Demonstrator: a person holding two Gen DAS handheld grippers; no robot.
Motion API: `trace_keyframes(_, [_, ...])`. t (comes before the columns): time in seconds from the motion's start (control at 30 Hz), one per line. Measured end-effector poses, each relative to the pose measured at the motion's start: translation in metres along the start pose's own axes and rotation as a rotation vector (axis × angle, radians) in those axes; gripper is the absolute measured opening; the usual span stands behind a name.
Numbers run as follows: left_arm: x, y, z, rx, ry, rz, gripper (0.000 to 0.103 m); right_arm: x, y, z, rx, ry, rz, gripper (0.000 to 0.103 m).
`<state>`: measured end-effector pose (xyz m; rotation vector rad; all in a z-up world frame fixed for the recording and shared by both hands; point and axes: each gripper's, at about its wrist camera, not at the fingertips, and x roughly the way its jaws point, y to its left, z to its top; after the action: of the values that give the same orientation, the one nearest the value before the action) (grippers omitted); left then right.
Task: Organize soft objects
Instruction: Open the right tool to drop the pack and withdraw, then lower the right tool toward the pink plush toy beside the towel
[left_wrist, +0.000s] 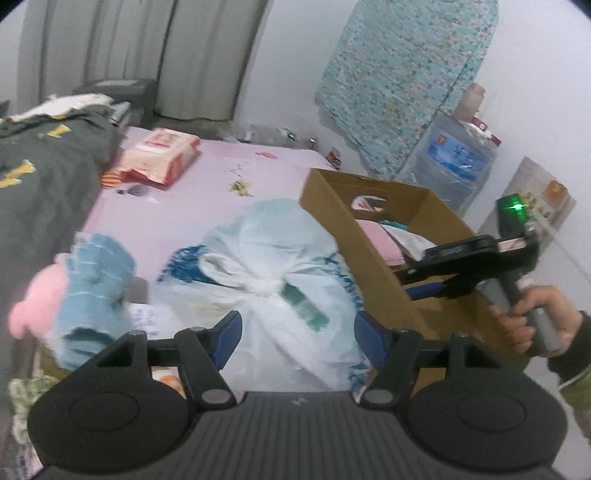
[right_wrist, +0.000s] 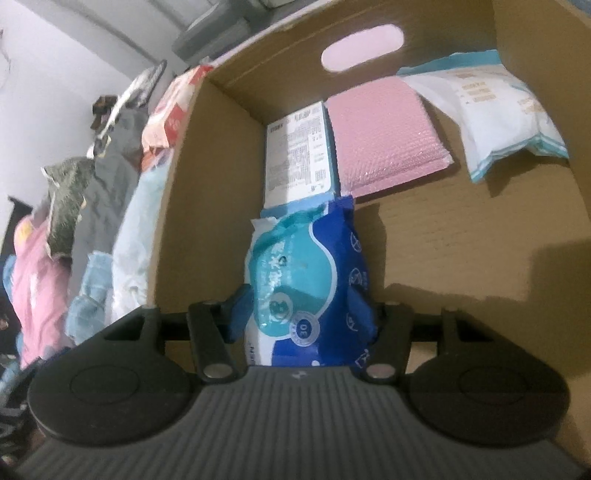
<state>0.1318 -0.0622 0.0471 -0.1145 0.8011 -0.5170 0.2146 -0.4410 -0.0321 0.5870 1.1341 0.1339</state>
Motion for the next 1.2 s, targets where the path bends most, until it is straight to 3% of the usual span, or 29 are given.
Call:
trace_keyframes(0.23, [-0.025, 0.021, -0.01, -0.003, -0.06, 0.114, 0.07, -0.04, 0.025, 0.0, -0.062, -0.13, -0.005, 0.07])
trace_keyframes(0.47, [-0.047, 0.042, -0.022, -0.047, -0.11, 0.212, 0.07, -0.061, 0.073, 0.0, -0.154, -0.178, 0.086, 0.075])
trace_keyframes(0.97, [-0.065, 0.072, -0.038, -0.063, -0.139, 0.315, 0.07, -0.006, 0.199, -0.01, -0.267, 0.058, 0.324, 0.079])
trace_keyframes(1.2, [-0.063, 0.092, -0.045, -0.111, -0.119, 0.32, 0.069, 0.037, 0.25, -0.016, -0.319, 0.164, 0.343, 0.081])
